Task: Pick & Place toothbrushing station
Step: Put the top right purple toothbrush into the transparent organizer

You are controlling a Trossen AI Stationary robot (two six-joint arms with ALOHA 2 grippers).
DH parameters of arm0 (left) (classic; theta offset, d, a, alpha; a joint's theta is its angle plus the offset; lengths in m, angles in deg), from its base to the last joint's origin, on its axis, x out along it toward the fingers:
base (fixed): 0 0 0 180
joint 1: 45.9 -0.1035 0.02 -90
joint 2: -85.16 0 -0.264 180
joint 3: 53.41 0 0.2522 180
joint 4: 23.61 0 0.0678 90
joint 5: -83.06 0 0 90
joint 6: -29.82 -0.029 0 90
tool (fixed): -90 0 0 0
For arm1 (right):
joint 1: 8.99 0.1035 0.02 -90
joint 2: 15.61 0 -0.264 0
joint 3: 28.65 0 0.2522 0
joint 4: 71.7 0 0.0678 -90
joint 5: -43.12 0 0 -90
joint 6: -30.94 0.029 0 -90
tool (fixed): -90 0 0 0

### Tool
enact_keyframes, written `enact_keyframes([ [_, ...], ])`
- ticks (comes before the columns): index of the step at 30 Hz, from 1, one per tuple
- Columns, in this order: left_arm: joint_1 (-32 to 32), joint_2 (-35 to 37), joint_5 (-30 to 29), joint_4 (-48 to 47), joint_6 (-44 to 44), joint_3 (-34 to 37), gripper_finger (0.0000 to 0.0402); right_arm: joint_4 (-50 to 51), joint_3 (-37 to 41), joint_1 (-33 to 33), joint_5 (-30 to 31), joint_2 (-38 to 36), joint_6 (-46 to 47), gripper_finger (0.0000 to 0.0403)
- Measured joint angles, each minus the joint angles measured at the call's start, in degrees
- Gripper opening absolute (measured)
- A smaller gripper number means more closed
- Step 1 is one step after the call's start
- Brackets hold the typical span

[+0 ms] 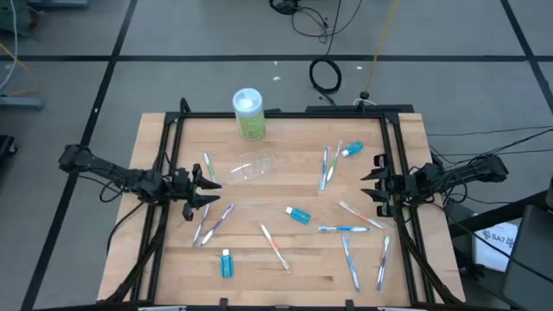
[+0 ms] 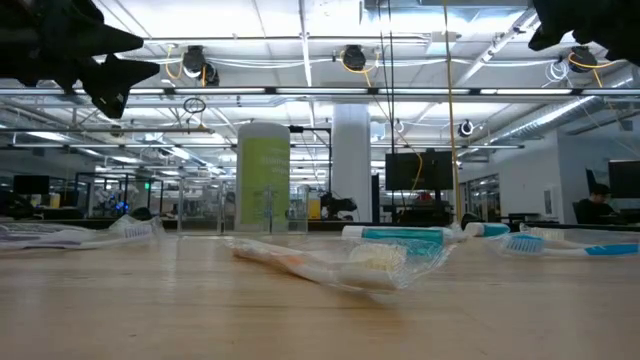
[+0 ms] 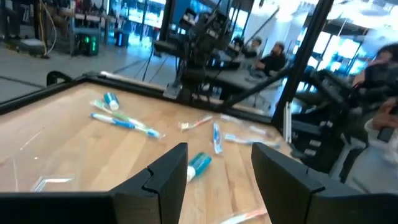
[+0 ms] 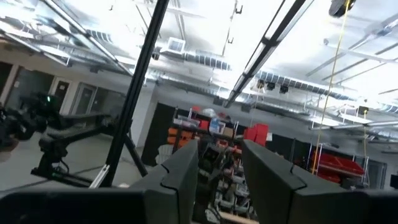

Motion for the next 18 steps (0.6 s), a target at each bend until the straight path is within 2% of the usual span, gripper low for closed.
enact_keyframes([
  [5,0.0,-7.1,0.0,-4.2,0.1,-4.7,0.0184,0.1,0.0,-1.7,1.0,2.7,2.1,0.0117],
  [11,0.3,-14.0,-0.1,-7.6,1.2,-8.7,0.0184,0.1,-0.4,-4.0,10.3,6.5,7.5,0.0117],
  [14,1.0,-16.7,-0.3,-10.7,2.9,-11.2,0.0184,0.2,-1.9,-5.0,10.0,9.4,9.9,0.0117],
  [18,2.6,-20.2,-4.4,-17.5,5.0,-15.2,0.0184,4.6,-4.8,-5.1,10.0,14.5,10.9,0.0117],
])
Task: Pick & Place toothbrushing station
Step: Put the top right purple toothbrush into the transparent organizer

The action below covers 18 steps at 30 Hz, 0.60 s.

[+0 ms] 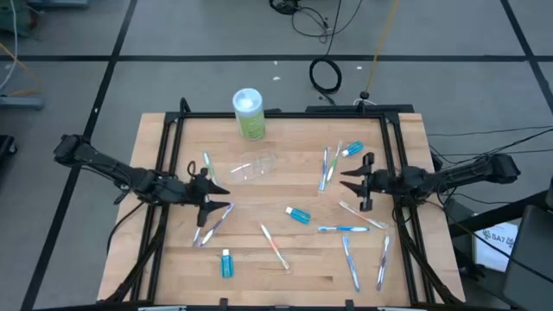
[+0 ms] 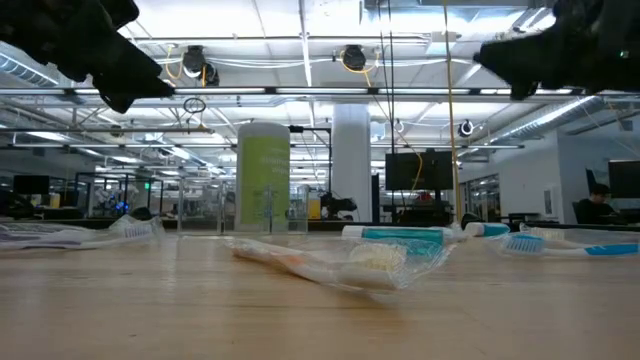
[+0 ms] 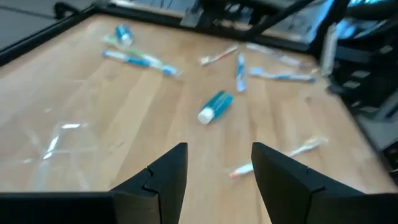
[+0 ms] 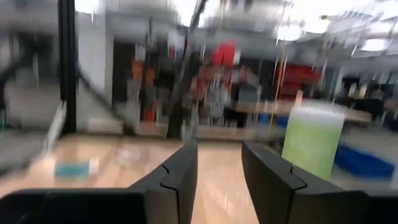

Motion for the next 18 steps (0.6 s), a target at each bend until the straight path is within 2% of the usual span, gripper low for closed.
enact_keyframes([
  [4,1.3,-3.1,-3.0,-5.9,4.3,-2.5,0.0184,-0.5,-3.0,0.0,0.1,5.7,0.7,0.0116],
  [12,2.3,-6.5,-3.1,-8.0,11.3,-2.6,0.0184,-0.5,-6.6,-1.9,0.1,15.2,1.4,0.0116],
  [18,2.3,-7.3,-3.0,-10.4,13.0,-2.6,0.0184,-0.4,-9.0,-5.2,-1.4,21.4,4.0,0.0116],
])
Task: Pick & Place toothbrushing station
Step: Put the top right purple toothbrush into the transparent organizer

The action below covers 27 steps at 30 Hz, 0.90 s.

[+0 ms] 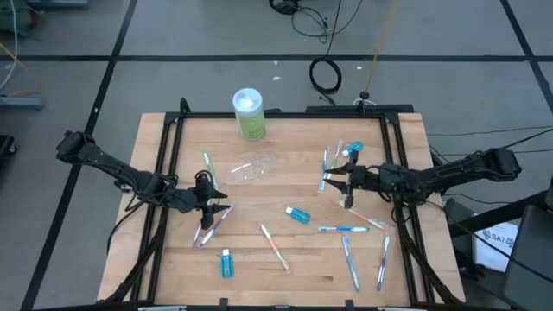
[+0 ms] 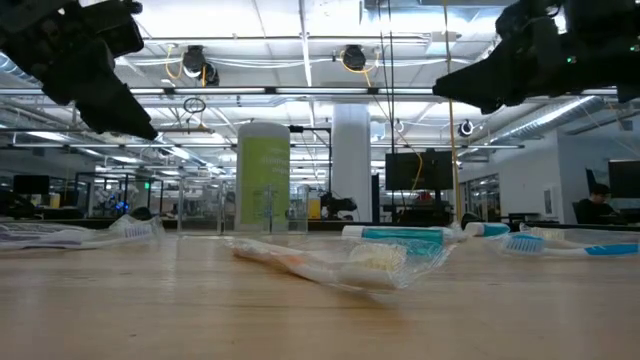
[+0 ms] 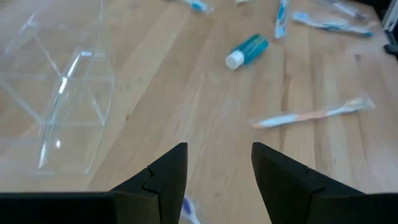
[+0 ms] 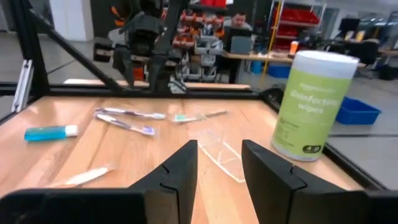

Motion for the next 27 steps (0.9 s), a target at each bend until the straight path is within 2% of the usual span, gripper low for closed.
enact_keyframes([
  [4,0.0,0.0,0.0,-2.4,3.9,0.0,0.0184,0.1,-0.7,-1.8,-3.2,3.1,0.1,0.0116],
  [12,0.0,-1.9,0.0,-8.2,11.4,0.0,0.0184,-0.2,-0.8,-4.1,-3.1,6.2,0.2,0.0116],
  [17,0.0,-6.2,0.1,-8.2,13.2,0.0,0.0184,0.2,-0.8,-5.1,-3.2,6.8,1.5,0.0116],
  [27,0.0,-14.2,4.5,-7.6,19.1,0.0,0.0184,0.3,-0.8,-5.2,-3.2,6.8,1.0,0.0116],
])
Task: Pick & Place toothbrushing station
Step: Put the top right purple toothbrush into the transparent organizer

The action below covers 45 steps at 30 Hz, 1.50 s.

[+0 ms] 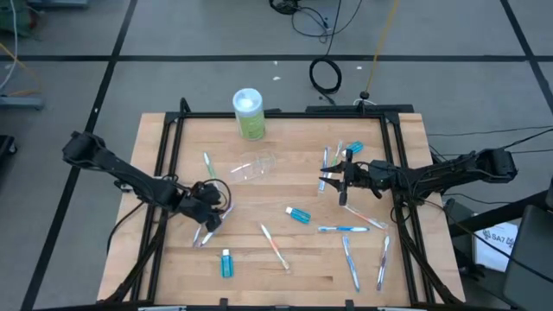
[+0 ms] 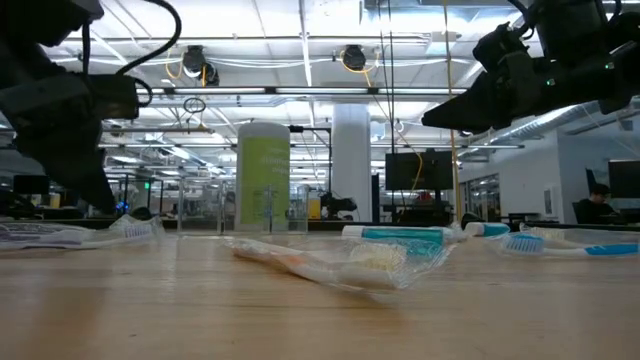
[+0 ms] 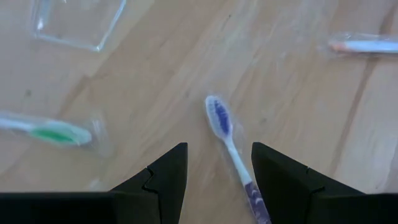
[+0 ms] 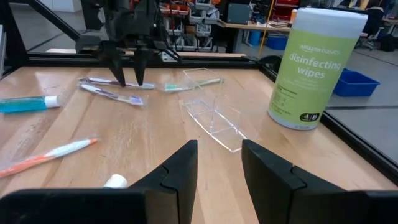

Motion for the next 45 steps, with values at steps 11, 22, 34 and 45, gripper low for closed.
enact_keyframes([
  [11,0.0,-3.3,0.1,1.5,3.2,0.0,0.0184,-0.1,0.0,0.0,0.1,0.0,-1.4,0.0116],
  [22,0.0,-4.8,0.1,4.0,3.2,0.0,0.0184,-0.1,0.0,0.0,0.1,0.0,-1.4,0.0116],
  [34,2.0,-11.4,0.4,8.0,4.0,0.0,0.0184,-0.1,0.0,0.0,0.2,0.0,-1.4,0.0116],
  [45,2.0,-11.6,0.4,8.0,4.2,0.0,0.0184,-0.2,0.0,0.0,0.2,0.0,-1.3,0.0116],
])
